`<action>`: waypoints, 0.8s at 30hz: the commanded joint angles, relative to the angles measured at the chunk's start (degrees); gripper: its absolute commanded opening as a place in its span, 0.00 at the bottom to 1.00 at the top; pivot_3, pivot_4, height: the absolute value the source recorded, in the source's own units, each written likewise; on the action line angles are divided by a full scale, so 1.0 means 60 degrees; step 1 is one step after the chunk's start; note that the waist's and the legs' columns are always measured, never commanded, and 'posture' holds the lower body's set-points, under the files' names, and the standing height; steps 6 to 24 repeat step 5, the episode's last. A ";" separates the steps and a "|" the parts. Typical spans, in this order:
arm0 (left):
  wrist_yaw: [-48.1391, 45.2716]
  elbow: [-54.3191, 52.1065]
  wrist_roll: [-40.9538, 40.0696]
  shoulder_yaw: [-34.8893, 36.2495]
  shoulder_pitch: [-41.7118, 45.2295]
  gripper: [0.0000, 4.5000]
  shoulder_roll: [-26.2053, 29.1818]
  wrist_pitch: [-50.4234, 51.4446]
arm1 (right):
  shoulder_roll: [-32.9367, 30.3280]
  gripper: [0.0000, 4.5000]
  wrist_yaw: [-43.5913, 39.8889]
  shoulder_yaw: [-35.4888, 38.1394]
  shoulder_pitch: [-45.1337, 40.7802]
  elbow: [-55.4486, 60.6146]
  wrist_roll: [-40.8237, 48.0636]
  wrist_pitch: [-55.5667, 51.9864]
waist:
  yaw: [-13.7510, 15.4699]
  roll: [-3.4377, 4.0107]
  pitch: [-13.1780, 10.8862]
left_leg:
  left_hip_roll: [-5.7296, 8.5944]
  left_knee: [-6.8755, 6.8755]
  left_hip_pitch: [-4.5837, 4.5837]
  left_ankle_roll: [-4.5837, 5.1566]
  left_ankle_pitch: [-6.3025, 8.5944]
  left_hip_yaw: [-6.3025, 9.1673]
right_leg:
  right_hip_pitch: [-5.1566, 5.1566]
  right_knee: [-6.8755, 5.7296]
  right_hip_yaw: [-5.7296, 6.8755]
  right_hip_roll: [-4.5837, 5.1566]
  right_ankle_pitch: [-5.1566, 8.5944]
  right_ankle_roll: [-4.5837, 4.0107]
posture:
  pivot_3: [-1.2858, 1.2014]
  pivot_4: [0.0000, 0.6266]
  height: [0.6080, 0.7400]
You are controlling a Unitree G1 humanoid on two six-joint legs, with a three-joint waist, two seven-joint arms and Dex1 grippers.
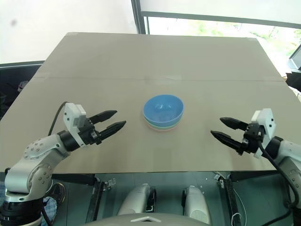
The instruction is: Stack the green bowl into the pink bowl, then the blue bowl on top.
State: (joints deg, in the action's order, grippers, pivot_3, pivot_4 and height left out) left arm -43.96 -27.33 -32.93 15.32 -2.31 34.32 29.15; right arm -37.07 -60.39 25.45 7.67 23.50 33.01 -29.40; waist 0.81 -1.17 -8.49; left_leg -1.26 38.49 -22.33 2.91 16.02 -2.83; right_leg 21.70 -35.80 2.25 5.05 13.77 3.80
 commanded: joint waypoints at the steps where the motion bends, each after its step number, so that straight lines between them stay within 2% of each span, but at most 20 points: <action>1: 0.0152 -0.0453 0.0064 0.0101 -0.0173 0.70 -0.0042 -0.0413 | -0.0080 0.71 -0.0359 0.0132 0.0154 -0.0640 -0.0283 0.1316 | 0.0000 0.0000 -0.0001 | 0.0000 -0.0001 -0.0002 0.0000 0.0000 -0.0002 | 0.0003 0.0001 -0.0001 0.0000 0.0000 0.0000 | 0.52 0.24 1.00; 5: 0.0046 -0.0398 0.0086 -0.0016 -0.0213 0.70 0.0054 -0.0608 | -0.0194 0.71 -0.0467 0.0043 0.0104 -0.1257 -0.0437 0.1958 | 0.0000 0.0000 -0.0001 | 0.0001 -0.0002 -0.0003 0.0000 0.0000 -0.0002 | 0.0002 0.0006 0.0002 -0.0004 0.0001 0.0000 | 0.52 0.24 1.00; 24: 0.0046 -0.0398 0.0086 -0.0016 -0.0213 0.70 0.0054 -0.0608 | -0.0194 0.71 -0.0467 0.0043 0.0104 -0.1257 -0.0437 0.1958 | 0.0000 0.0000 -0.0001 | 0.0001 -0.0002 -0.0003 0.0000 0.0000 -0.0002 | 0.0002 0.0006 0.0002 -0.0004 0.0001 0.0000 | 0.52 0.24 1.00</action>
